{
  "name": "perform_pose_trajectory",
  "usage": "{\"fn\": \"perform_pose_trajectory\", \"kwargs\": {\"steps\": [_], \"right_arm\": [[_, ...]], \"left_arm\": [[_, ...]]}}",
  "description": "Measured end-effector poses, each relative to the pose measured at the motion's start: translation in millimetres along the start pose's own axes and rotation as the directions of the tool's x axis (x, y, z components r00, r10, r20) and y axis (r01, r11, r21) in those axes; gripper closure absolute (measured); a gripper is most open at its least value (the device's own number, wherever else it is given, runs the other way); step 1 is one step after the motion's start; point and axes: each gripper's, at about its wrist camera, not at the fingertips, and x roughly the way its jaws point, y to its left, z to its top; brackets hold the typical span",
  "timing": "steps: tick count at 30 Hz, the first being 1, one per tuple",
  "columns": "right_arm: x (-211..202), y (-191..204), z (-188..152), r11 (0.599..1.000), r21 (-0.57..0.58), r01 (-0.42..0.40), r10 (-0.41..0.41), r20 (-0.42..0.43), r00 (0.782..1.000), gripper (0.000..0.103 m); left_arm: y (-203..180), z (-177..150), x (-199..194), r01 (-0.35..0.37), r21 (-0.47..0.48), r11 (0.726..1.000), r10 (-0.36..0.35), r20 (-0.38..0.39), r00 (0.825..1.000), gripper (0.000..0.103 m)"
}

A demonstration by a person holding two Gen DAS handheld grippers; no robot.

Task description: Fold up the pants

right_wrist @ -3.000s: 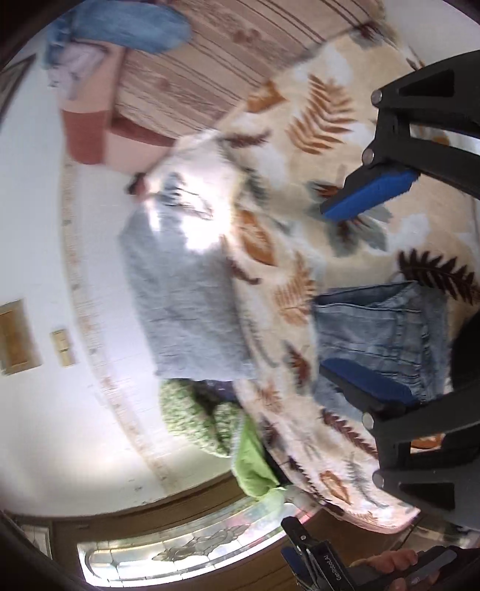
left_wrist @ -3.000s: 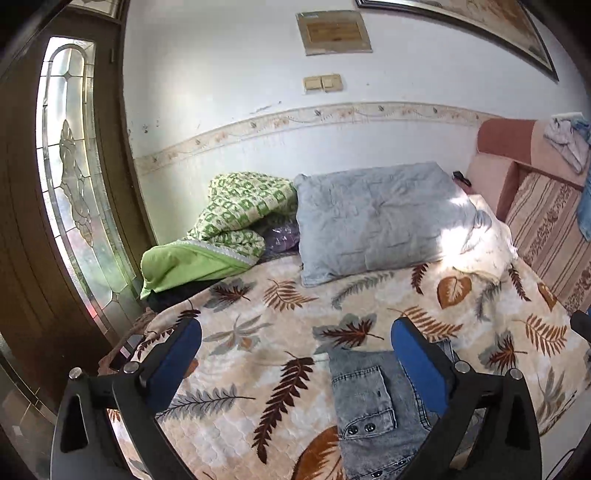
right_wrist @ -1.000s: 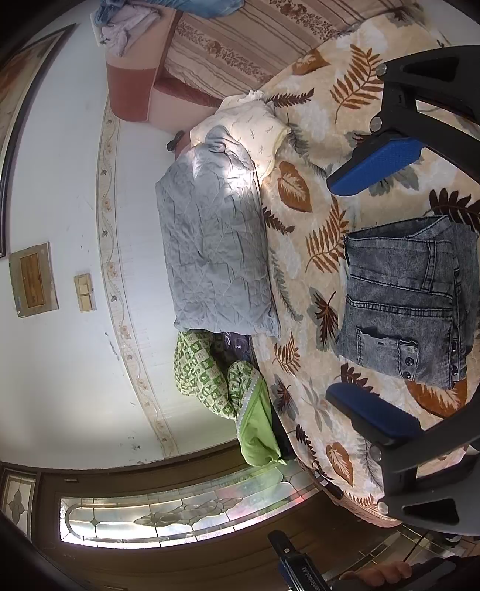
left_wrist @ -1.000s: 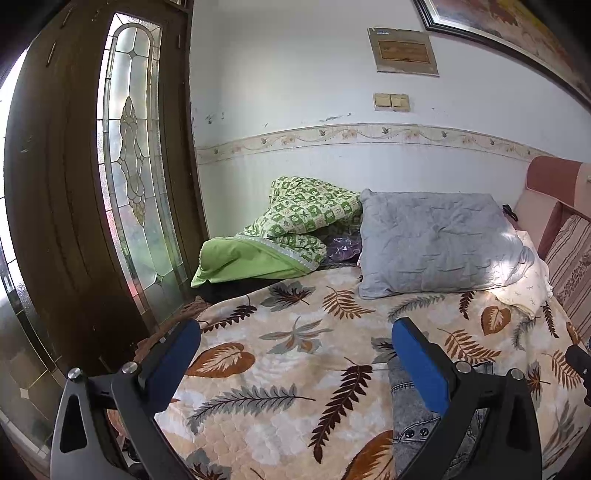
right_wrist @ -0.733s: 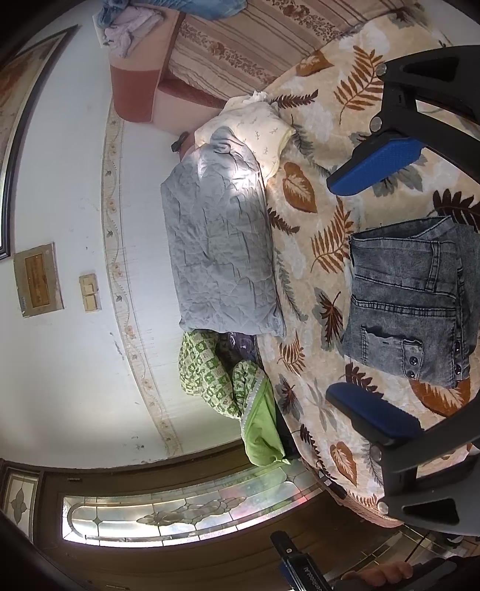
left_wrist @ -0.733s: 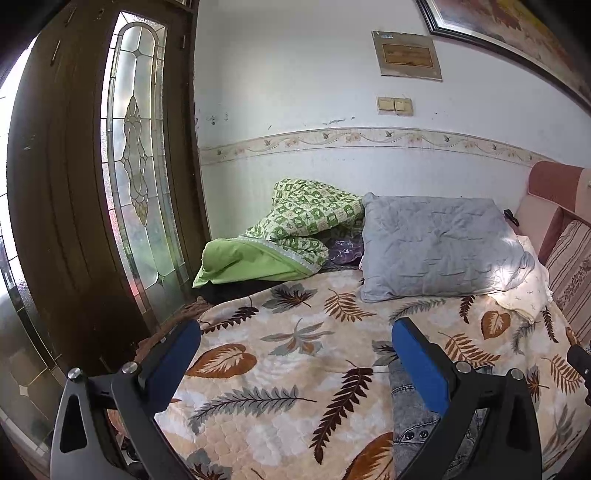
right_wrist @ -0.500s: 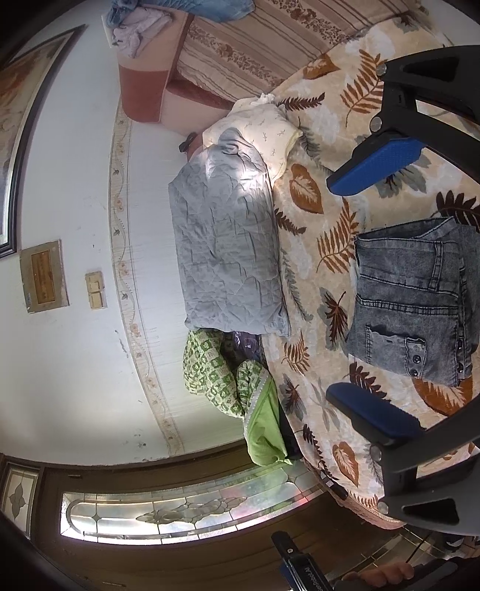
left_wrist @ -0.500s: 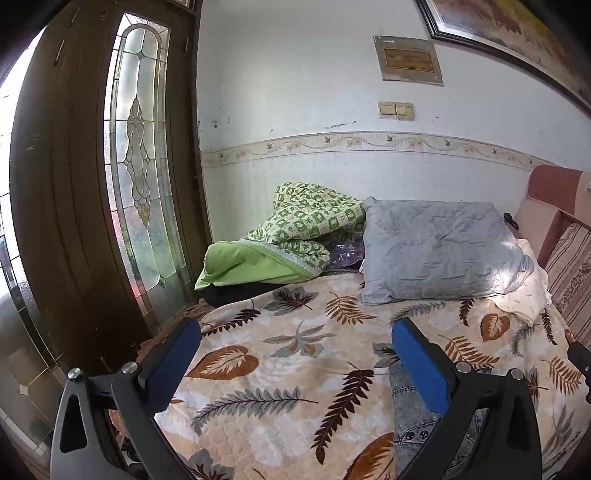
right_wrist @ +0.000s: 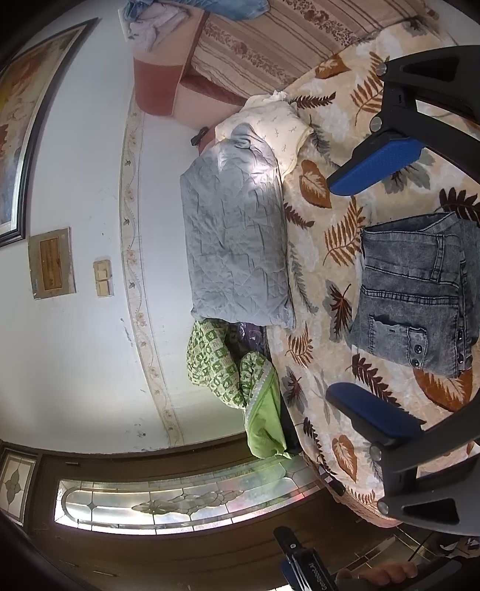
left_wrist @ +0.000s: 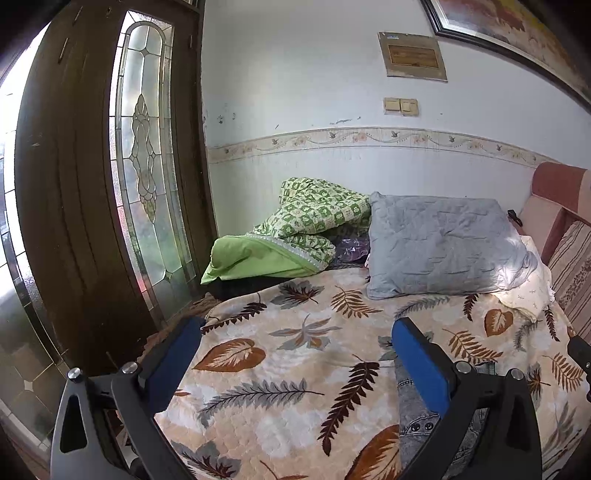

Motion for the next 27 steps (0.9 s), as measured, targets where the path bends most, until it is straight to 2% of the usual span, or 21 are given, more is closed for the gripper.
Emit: {"fn": "perform_pose_trajectory", "kwargs": {"steps": [7,9,10,12,14,17,18,19,21,22,24,25,27], "right_arm": [[27,-3,-13,1.0,0.007,-0.012,0.013,-0.067,0.998,0.001],[39,-8,-19,1.0,0.012,-0.012,0.013,-0.097,0.995,0.001],[48,-12,-23,1.0,0.018,-0.015,0.017,-0.12,0.993,0.001],[69,-24,-33,0.999,0.034,-0.025,0.031,-0.175,0.984,0.001],[95,-43,-47,0.998,0.059,-0.03,0.043,-0.24,0.97,0.001],[138,-79,-69,0.993,0.111,-0.029,0.068,-0.364,0.929,0.001],[151,-93,-78,0.989,0.145,-0.032,0.089,-0.4,0.912,0.001],[162,-107,-86,0.981,0.191,-0.043,0.124,-0.43,0.894,0.001],[181,-136,-102,0.95,0.305,-0.067,0.21,-0.465,0.86,0.001],[188,-148,-108,0.931,0.355,-0.085,0.254,-0.465,0.848,0.001],[203,-169,-119,0.882,0.452,-0.137,0.357,-0.45,0.819,0.001],[210,-176,-124,0.853,0.496,-0.16,0.409,-0.448,0.795,0.001],[230,-187,-138,0.805,0.572,-0.157,0.476,-0.465,0.746,0.0]], "left_arm": [[-4,-11,26,0.002,0.013,1.0,-0.001,-0.054,0.999,0.0],[-11,-18,43,0.028,0.028,0.999,-0.025,-0.1,0.995,0.0],[-15,-22,53,0.055,0.033,0.998,-0.05,-0.13,0.99,0.0],[-29,-37,83,0.152,0.039,0.988,-0.139,-0.233,0.962,0.0],[-49,-60,121,0.274,0.039,0.961,-0.237,-0.392,0.889,0.0],[-81,-105,176,0.382,-0.009,0.924,-0.308,-0.611,0.729,0.0],[-90,-119,191,0.395,-0.035,0.918,-0.318,-0.66,0.68,0.0],[-96,-128,201,0.401,-0.059,0.914,-0.327,-0.692,0.644,0.0],[-107,-143,218,0.442,-0.132,0.887,-0.389,-0.728,0.565,0.0],[-111,-146,225,0.457,-0.155,0.876,-0.41,-0.737,0.537,0.0],[-119,-147,235,0.479,-0.198,0.856,-0.45,-0.741,0.498,0.0],[-121,-147,238,0.499,-0.226,0.836,-0.482,-0.737,0.474,0.0],[-131,-146,245,0.54,-0.276,0.795,-0.537,-0.735,0.414,0.0]]}}
